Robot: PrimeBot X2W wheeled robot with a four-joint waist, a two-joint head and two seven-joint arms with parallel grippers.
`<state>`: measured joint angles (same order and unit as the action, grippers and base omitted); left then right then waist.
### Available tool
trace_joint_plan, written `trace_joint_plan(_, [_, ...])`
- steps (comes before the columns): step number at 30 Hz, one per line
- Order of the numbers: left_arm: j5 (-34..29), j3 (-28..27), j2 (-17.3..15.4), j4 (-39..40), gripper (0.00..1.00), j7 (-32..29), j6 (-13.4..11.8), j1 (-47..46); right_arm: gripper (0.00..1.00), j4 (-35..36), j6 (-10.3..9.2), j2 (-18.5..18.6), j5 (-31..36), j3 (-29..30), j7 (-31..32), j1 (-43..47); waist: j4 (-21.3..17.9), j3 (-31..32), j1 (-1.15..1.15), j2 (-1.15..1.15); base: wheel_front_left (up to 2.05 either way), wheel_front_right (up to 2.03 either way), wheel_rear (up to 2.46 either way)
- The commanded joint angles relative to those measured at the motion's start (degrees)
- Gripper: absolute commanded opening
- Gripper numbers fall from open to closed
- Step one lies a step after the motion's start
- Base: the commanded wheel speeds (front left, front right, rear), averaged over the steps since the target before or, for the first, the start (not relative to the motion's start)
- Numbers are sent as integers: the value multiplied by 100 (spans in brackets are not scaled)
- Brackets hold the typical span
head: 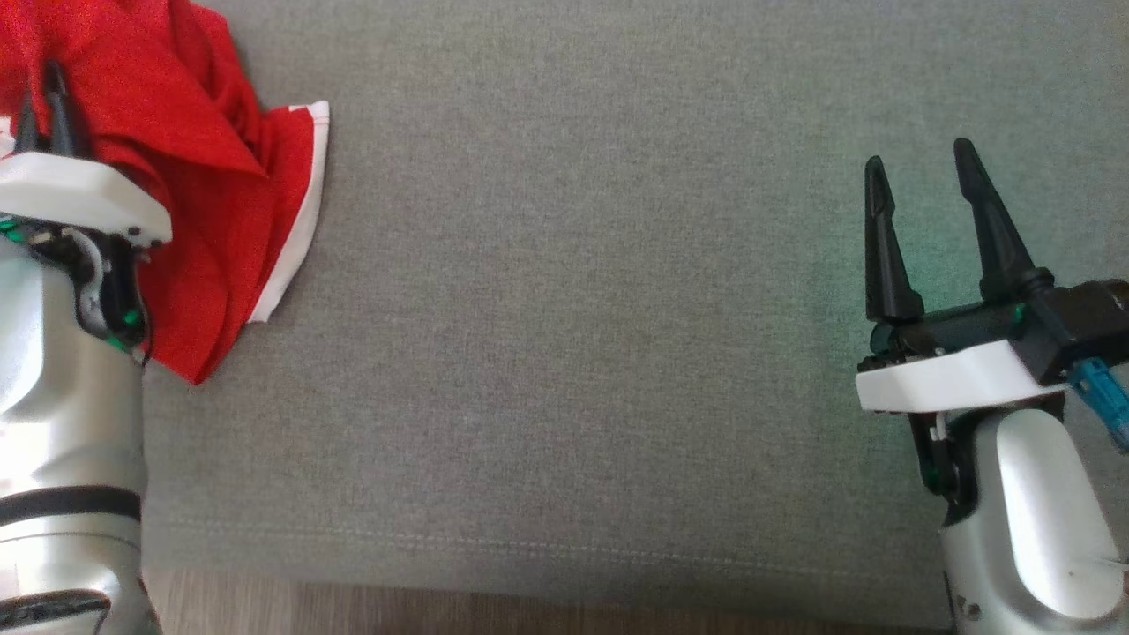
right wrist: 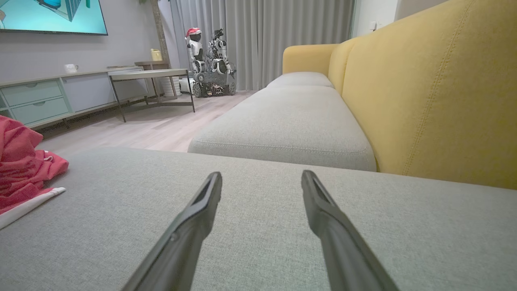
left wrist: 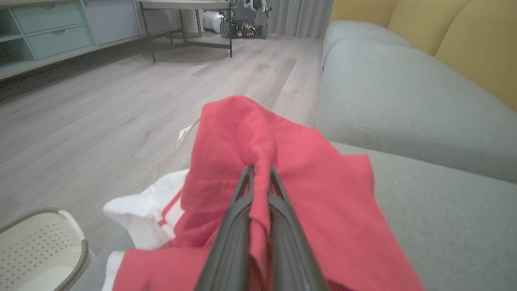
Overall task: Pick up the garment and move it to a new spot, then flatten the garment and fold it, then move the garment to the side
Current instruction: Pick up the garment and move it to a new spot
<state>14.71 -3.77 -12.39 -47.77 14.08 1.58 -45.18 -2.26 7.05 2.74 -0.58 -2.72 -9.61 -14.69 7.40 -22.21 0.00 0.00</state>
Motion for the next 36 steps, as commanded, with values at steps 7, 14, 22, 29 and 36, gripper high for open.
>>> trace_joint_plan(7, [-52,-297,-286,1355,0,89,77,115,100,-90,44,14,-213,-217,-182,-50,-73,545,0,0,0,0,0])
trace_joint_plan(14, [91,-412,-69,2634,0,91,214,417,100,-289,44,14,-376,-299,-294,-47,-280,909,0,0,0,0,0])
trace_joint_plan(22, [150,-85,113,3581,0,-240,301,523,100,-436,44,14,-522,-369,-400,-48,-606,1140,0,0,0,0,0])
trace_joint_plan(29, [122,397,409,4180,0,-836,259,437,100,-515,44,14,-658,-483,-486,-123,-1137,1233,0,0,0,0,0])
trace_joint_plan(36, [-71,1026,742,4061,0,-1127,83,130,100,-441,44,14,-803,-564,-526,-224,-1741,1111,0,0,0,0,0])
